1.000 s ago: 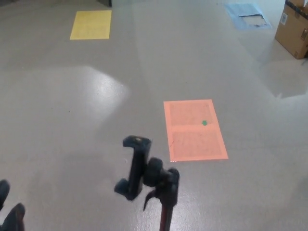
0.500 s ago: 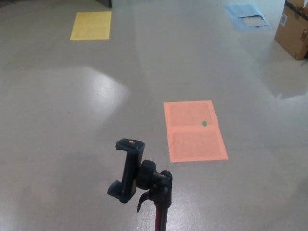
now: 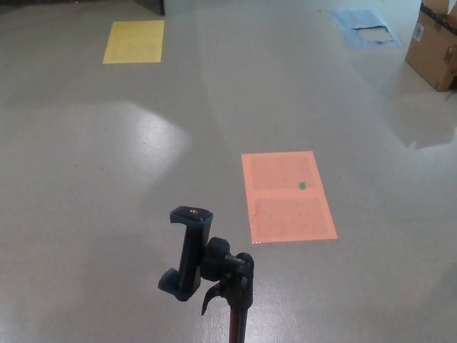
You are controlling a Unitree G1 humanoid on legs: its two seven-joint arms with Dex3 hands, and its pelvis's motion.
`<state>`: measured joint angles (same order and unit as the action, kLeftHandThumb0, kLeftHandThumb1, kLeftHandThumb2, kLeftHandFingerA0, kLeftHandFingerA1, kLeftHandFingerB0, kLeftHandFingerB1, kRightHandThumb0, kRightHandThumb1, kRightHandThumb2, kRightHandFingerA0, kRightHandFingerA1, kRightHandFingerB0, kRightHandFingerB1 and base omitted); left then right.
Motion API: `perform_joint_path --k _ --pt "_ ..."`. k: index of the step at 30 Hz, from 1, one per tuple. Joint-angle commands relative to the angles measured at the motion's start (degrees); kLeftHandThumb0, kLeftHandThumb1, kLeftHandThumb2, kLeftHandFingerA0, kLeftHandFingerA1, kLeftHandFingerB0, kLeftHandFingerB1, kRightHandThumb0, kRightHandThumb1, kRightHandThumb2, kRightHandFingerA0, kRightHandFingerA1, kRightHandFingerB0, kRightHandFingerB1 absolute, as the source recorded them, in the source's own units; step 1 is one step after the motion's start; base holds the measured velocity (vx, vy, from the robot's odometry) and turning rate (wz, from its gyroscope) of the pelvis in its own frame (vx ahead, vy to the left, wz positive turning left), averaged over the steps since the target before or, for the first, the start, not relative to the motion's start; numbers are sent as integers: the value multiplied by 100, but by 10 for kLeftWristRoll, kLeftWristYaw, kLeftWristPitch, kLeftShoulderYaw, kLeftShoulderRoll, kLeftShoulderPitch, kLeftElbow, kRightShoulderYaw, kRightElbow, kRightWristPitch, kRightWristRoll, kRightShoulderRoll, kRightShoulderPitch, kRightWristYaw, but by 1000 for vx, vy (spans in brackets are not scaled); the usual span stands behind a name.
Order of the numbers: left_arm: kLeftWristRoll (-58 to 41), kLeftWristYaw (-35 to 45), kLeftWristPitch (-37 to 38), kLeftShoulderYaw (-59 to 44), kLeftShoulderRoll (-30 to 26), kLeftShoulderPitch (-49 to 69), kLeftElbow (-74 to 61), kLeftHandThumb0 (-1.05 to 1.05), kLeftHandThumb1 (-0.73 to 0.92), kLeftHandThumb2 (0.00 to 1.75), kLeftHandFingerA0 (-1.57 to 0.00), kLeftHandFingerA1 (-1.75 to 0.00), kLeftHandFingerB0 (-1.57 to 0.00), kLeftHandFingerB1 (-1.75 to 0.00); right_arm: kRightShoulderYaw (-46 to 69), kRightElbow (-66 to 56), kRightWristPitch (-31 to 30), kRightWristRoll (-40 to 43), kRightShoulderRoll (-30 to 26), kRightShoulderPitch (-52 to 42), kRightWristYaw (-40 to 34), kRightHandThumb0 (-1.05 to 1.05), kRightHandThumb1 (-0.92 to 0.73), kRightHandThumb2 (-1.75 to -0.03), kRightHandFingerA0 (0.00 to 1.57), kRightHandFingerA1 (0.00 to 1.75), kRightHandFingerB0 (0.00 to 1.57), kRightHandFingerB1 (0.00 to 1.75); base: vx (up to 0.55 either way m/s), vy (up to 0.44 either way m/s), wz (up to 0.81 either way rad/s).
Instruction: A phone stand is kept on the floor and the robot uses both its hands to grab it and uses its left hand to extend the phone stand by pulling it upwards
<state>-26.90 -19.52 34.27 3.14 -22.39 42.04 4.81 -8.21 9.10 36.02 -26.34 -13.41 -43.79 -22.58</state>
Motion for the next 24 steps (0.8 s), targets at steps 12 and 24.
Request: perform_joint_path --k 12,24 --pt "87 158 227 -41 28 -3 103 -80 86 67 -22 -29 -25 -29 20 1 96 80 -35 -22 46 -72 -79 -64 0 0 0 0 0 0 0" --pt "101 190 209 -74 42 -51 109 -78 86 67 -23 -29 -25 -29 25 26 96 54 -9 36 33 -78 -80 -64 0 0 0 0 0 0 0"
